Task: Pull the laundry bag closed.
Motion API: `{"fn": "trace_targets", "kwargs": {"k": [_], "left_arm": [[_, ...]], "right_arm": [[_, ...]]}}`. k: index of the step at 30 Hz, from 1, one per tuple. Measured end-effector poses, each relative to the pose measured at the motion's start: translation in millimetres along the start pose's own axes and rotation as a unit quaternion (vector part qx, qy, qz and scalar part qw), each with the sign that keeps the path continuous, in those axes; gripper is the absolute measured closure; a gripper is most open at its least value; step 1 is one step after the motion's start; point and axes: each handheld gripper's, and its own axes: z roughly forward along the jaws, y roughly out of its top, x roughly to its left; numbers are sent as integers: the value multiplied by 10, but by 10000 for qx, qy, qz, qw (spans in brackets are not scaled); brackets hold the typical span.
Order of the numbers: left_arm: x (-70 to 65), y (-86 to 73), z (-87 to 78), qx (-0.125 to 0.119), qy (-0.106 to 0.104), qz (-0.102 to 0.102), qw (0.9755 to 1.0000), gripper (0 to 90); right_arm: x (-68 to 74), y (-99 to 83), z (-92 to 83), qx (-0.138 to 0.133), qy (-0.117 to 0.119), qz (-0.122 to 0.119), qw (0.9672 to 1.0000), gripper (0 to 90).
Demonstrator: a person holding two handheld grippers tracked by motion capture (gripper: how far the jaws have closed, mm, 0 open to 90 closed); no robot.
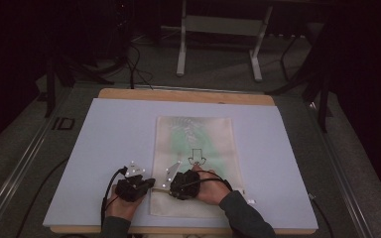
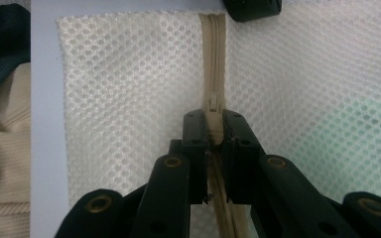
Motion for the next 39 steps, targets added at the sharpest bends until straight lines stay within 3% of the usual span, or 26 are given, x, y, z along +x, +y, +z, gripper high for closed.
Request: {"fn": "trace_targets", "kwargs": {"k": [39], "left_arm": [[-1, -1, -1, 0, 14, -4, 10000, 896]], "right_arm": [[49, -176, -158, 133, -89, -41, 9999, 822]]}}
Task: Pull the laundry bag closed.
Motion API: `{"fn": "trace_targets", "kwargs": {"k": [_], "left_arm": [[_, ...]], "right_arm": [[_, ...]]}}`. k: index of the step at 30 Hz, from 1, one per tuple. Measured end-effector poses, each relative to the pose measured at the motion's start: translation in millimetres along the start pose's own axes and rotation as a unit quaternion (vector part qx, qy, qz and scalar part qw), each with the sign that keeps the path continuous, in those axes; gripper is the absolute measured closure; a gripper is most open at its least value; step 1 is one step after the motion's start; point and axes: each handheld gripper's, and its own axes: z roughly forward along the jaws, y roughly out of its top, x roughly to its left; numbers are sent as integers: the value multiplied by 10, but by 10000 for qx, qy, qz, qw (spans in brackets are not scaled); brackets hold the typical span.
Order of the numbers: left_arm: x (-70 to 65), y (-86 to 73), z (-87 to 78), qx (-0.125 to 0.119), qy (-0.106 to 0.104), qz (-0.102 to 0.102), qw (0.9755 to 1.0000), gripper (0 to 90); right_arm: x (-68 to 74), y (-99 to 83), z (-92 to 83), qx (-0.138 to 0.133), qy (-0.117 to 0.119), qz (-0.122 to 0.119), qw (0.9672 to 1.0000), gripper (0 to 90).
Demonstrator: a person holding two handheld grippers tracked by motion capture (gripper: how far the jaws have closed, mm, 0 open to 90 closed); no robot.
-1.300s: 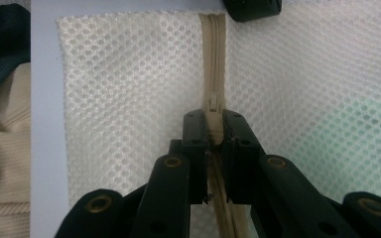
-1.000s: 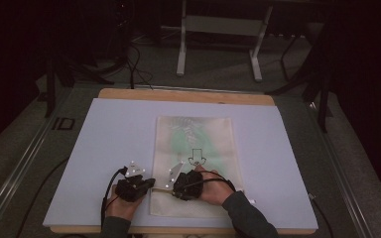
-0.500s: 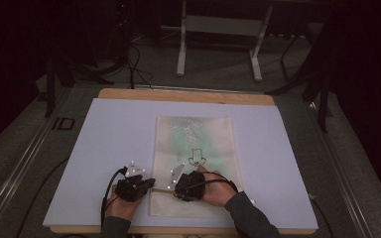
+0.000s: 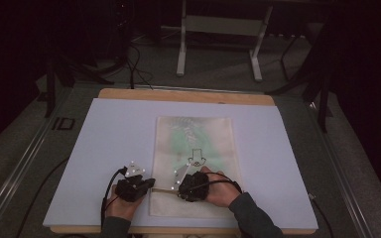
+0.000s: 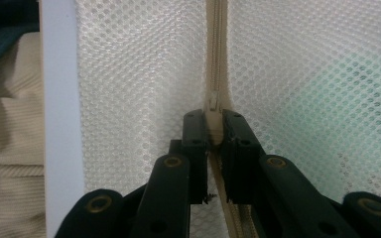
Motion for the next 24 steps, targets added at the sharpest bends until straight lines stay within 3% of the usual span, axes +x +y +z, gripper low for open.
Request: {"fn": "trace_targets", "kwargs": {"k": [24], "left_arm": [[-2, 0, 0, -1, 1, -15, 10000, 896]], "right_arm": [[-2, -123, -73, 18, -43, 12, 10000, 822]]}}
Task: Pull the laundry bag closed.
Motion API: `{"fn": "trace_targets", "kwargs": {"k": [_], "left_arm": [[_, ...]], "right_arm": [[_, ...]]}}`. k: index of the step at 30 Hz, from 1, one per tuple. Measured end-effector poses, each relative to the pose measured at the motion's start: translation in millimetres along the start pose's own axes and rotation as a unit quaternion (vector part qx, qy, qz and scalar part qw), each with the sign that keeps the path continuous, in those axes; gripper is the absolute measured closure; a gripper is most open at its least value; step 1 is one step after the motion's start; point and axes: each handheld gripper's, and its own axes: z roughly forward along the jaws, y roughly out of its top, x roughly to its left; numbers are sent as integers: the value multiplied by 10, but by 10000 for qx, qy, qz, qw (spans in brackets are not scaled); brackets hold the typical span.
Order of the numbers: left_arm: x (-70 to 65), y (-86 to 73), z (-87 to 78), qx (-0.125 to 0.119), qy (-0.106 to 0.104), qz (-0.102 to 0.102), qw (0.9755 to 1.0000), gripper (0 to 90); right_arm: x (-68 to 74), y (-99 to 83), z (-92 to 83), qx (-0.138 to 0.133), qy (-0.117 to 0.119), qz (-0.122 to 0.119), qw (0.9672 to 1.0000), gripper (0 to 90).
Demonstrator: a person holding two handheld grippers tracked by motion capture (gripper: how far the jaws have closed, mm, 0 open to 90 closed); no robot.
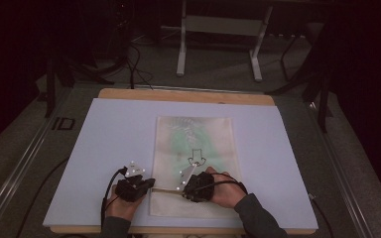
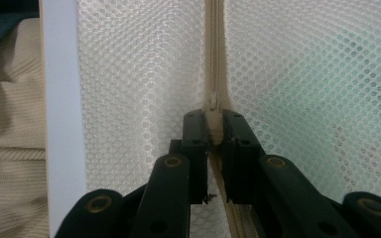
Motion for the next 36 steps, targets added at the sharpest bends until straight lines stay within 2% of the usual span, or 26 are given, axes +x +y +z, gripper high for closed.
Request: {"fn": "trace_targets", "kwargs": {"k": [36], "left_arm": [[-1, 1, -1, 7, 10, -1, 10000, 896]], "right_arm": [[1, -198, -96, 0, -29, 71, 10000, 822]]}}
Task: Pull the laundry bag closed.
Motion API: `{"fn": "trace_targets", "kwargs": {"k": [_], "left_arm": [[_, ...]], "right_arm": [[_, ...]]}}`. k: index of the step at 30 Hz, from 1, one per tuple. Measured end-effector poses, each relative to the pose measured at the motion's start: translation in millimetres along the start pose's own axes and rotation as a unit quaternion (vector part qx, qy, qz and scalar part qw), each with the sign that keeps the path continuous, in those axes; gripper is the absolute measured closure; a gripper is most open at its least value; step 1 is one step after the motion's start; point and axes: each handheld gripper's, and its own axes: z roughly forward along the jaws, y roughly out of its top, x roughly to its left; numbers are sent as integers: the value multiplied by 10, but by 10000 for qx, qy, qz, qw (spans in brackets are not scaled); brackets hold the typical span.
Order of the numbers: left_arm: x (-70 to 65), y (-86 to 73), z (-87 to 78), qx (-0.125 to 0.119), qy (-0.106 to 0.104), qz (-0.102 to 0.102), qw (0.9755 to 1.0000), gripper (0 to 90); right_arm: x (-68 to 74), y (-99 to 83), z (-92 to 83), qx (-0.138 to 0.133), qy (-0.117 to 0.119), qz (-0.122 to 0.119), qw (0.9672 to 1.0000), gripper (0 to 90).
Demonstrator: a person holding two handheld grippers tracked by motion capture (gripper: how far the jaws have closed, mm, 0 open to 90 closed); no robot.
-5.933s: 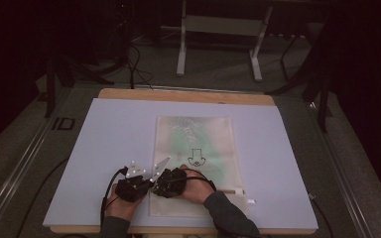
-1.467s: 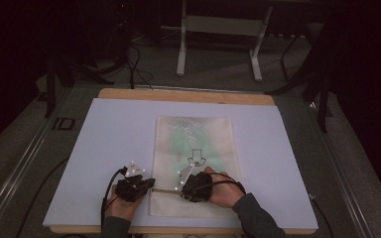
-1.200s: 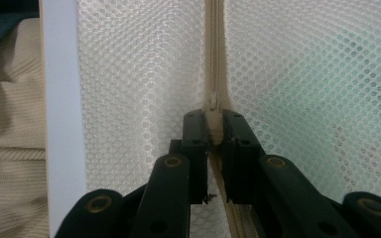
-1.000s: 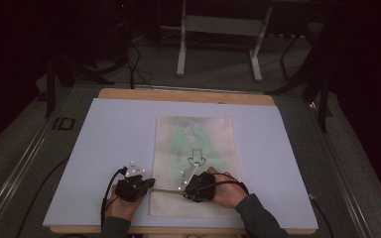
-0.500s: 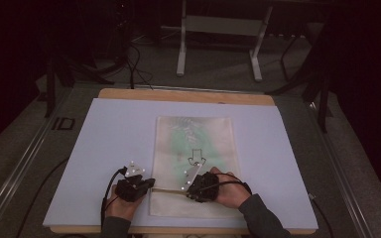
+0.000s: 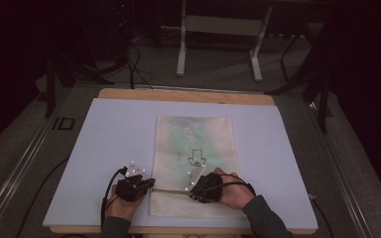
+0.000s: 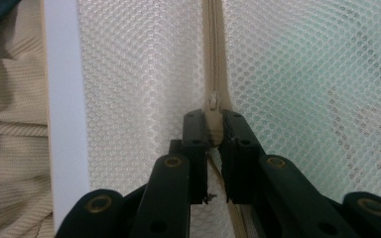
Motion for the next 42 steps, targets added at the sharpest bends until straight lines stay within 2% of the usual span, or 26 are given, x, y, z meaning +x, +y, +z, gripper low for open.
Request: {"fn": "trace_targets", "kwargs": {"k": [42], "left_arm": [[-3, 3, 1, 6, 5, -26, 10000, 896]], "right_arm": [[-15, -181, -144, -83, -43, 130, 9999, 822]]}}
